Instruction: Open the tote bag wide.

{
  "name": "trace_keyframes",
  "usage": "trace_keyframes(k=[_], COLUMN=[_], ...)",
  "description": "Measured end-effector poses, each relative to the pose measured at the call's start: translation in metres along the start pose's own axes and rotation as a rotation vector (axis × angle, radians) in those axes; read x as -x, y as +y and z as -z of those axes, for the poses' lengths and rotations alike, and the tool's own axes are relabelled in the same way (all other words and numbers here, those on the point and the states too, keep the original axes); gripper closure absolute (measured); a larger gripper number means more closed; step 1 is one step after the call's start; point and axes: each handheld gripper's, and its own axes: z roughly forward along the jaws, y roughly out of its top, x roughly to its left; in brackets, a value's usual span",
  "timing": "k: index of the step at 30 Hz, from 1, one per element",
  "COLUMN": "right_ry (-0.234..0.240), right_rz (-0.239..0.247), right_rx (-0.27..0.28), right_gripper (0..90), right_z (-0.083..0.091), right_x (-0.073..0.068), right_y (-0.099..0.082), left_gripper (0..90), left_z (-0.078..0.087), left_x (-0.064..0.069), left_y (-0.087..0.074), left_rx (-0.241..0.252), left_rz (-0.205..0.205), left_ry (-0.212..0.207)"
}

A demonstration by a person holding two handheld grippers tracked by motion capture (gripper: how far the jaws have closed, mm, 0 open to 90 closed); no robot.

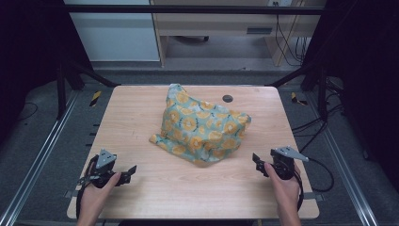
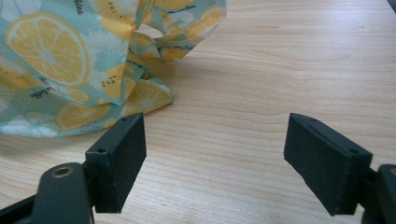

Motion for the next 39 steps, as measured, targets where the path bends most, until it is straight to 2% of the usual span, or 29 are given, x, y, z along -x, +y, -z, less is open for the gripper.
trace_keyframes(k=[4, 5, 9, 11, 13, 14, 16, 19, 20, 22, 23, 24, 25, 26, 27, 28, 30, 31, 33, 34, 35, 36, 39], right_ry=[0.008, 0.022, 0.064, 0.068, 0.083, 0.091, 0.094, 0.122, 0.143, 0.149, 0.170, 0.170, 0.181, 0.201, 0.201, 0.212, 0.236, 0.268, 0.286, 0.317, 0.329, 0.329, 0.362], right_rz=[0.012, 0.020, 0.060, 0.071, 0.095, 0.118, 0.130, 0.166, 0.178, 0.186, 0.191, 0.191, 0.201, 0.200, 0.200, 0.205, 0.211, 0.208, 0.201, 0.185, 0.179, 0.179, 0.189], right_rx=[0.007, 0.005, 0.007, 0.010, 0.014, 0.023, 0.028, 0.029, 0.033, 0.026, 0.014, 0.014, 0.005, -0.011, -0.011, -0.022, -0.065, -0.108, -0.120, -0.152, -0.163, -0.163, -0.215], right_gripper=[17.6, 15.6, 14.6, 14.7, 14.8, 15.9, 16.8, 17.4, 18.0, 17.9, 17.9, 17.9, 17.9, 20.6, 20.6, 21.8, 24.4, 27.5, 28.0, 29.3, 29.3, 29.3, 32.8], right_z=[0.000, 0.000, 0.001, 0.001, 0.002, 0.004, 0.004, 0.001, -0.005, -0.008, -0.019, -0.019, -0.026, -0.041, -0.041, -0.048, -0.072, -0.092, -0.098, -0.114, -0.118, -0.118, -0.132], right_x=[-0.005, -0.008, -0.019, -0.019, -0.022, -0.025, -0.026, -0.031, -0.035, -0.037, -0.042, -0.042, -0.045, -0.049, -0.049, -0.050, -0.051, -0.051, -0.051, -0.053, -0.054, -0.054, -0.060], right_y=[0.004, 0.007, 0.031, 0.036, 0.052, 0.069, 0.075, 0.104, 0.121, 0.128, 0.145, 0.145, 0.153, 0.167, 0.167, 0.171, 0.182, 0.187, 0.188, 0.189, 0.189, 0.189, 0.187], left_gripper=[7.5, 7.5, 7.5, 7.5, 7.5, 7.5, 7.5, 7.5, 7.5, 7.5, 7.5, 7.5, 7.5, 7.5, 7.5, 7.5, 7.5, 7.5, 7.5, 7.5, 7.5, 7.5, 7.5], left_z=[0.003, 0.003, 0.003, 0.003, 0.003, 0.003, 0.003, 0.002, 0.002, 0.002, 0.002, 0.003, 0.003, 0.002, 0.002, 0.002, 0.001, 0.000, 0.000, 0.000, 0.000, 0.000, -0.001], left_x=[0.000, 0.001, 0.005, 0.006, 0.008, 0.008, 0.009, 0.009, 0.010, 0.011, 0.012, 0.013, 0.013, 0.014, 0.014, 0.014, 0.016, 0.017, 0.018, 0.019, 0.019, 0.019, 0.019], left_y=[0.000, 0.000, 0.000, 0.001, 0.002, 0.003, 0.003, 0.003, 0.004, 0.004, 0.005, 0.005, 0.006, 0.006, 0.006, 0.007, 0.007, 0.007, 0.008, 0.009, 0.009, 0.009, 0.009], left_rx=[0.013, 0.015, 0.006, 0.012, 0.008, 0.004, 0.008, 0.004, 0.002, 0.003, 0.006, 0.005, 0.008, 0.009, 0.006, 0.000, -0.002, -0.002, -0.009, -0.010, -0.010, -0.010, -0.016], left_rz=[0.021, 0.021, 0.019, 0.018, 0.015, 0.008, 0.009, 0.009, 0.005, 0.005, 0.005, 0.000, -0.007, -0.006, -0.009, -0.015, -0.019, -0.025, -0.041, -0.051, -0.051, -0.054, -0.058], left_ry=[-0.016, -0.019, -0.037, -0.044, -0.051, -0.055, -0.058, -0.063, -0.065, -0.068, -0.071, -0.076, -0.078, -0.079, -0.080, -0.081, -0.087, -0.088, -0.090, -0.091, -0.091, -0.092, -0.099])
